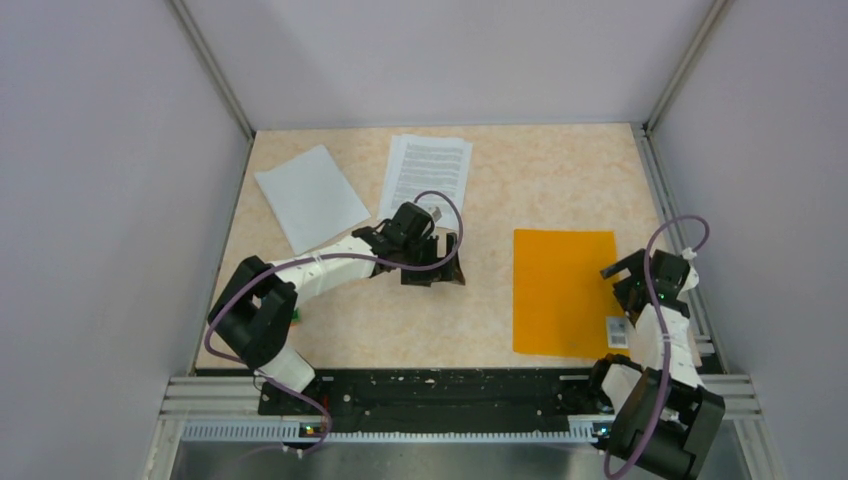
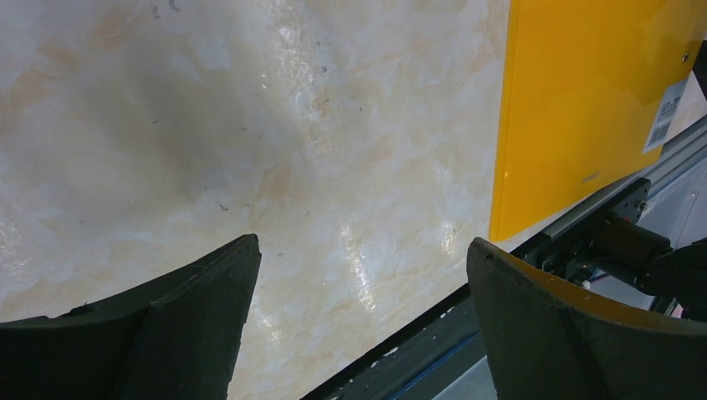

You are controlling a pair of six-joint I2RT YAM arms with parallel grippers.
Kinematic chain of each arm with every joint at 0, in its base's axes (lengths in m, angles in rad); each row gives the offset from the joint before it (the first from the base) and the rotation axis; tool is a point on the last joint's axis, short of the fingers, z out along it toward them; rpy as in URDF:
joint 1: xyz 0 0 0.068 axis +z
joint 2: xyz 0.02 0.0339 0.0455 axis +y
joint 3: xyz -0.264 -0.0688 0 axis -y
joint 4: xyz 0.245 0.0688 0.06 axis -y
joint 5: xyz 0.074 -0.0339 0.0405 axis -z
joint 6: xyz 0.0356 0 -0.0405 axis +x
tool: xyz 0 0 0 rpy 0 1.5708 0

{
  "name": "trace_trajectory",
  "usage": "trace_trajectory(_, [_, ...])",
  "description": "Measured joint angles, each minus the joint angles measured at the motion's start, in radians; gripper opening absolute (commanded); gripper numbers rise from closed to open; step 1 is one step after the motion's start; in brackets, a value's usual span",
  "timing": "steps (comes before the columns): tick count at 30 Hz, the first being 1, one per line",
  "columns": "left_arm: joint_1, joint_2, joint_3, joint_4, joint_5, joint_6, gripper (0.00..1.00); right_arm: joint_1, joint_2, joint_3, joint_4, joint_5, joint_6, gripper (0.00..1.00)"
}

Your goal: Put the files into the folder

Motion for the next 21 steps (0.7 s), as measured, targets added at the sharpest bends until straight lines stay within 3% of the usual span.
trace_trajectory(7, [0.016,0.000,-0.003,0.014,-0.002,-0.011,0.98,0.116,0.011,0.000,0.014,-0.087,-0.002,0.99])
trace_trajectory(15, [0.066,0.001,-0.007,0.030,-0.013,-0.030,0.98,0.475,0.200,0.113,0.028,-0.037,-0.033,0.99])
trace_trajectory(21, [0.086,0.048,-0.007,0.064,-0.028,-0.034,0.98,0.673,0.353,0.210,0.066,0.032,-0.075,0.99])
